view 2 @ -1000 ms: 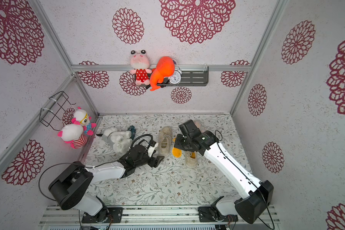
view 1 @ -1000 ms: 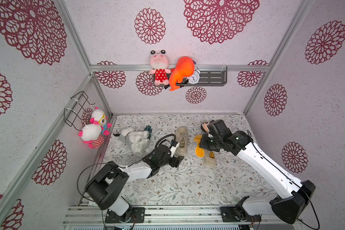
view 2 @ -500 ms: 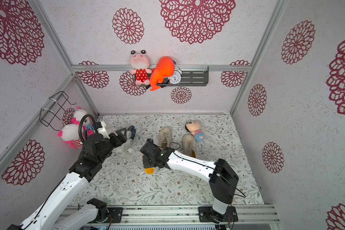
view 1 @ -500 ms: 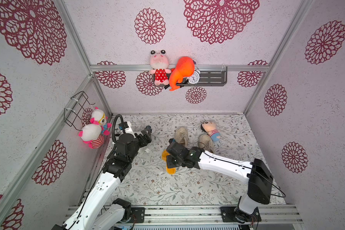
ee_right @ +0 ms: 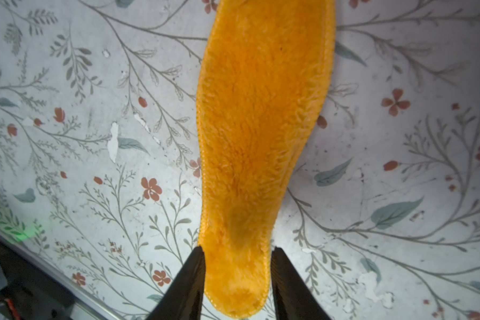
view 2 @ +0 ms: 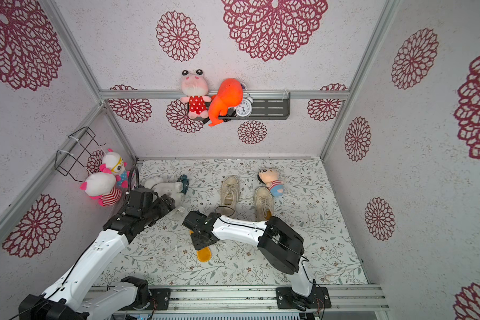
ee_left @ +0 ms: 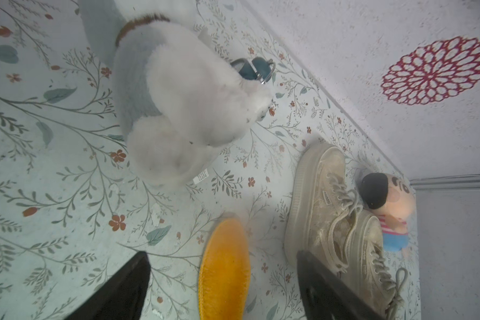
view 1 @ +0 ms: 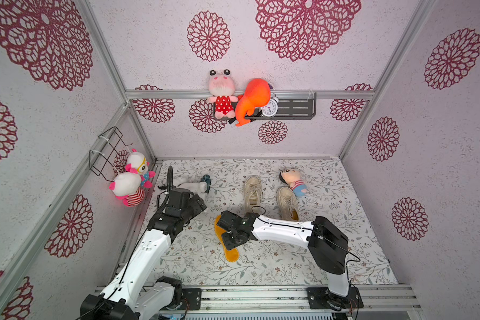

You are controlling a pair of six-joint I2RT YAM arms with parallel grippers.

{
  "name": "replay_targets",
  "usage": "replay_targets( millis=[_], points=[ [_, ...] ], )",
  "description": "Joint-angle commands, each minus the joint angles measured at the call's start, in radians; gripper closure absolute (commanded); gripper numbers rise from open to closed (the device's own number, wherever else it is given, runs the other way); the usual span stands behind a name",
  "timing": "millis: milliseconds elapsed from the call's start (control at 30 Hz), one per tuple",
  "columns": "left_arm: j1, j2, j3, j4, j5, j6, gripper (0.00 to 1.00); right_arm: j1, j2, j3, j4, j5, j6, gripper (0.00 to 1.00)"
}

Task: Remove the insole from the shoe
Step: Place the insole at the center of the board.

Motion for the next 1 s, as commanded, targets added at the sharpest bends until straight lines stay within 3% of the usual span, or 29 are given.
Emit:
replay_targets(
  millis=[0,133,300,433,667,967],
  points=[
    [0.007,0.027,0.028,-0.04,0.09,0.014,0.18,-0.002,-0.138,0.056,-0.044,0.047,-0.047,0.55],
    [-0.051,0.087,0.074,-0.093,0.111,0.078,0.23,-0.018,-0.319,-0.065,0.067,0.21,-0.06,0.54],
    [-0.209,0.186,0.134,-0.205,0.058,0.096,0.22,-0.115,-0.493,-0.246,0.108,0.345,0.017,0.56],
    [-0.321,0.245,0.149,-0.293,-0.028,0.056,0.21,-0.158,-0.572,-0.342,0.087,0.37,0.028,0.56],
    [-0.455,0.437,0.181,-0.296,0.009,-0.002,0.26,-0.175,-0.71,-0.48,0.09,0.335,0.021,0.56],
    [-0.501,0.633,0.253,-0.28,0.033,0.024,0.41,-0.181,-0.906,-0.647,0.142,0.341,0.052,0.57]
  ],
)
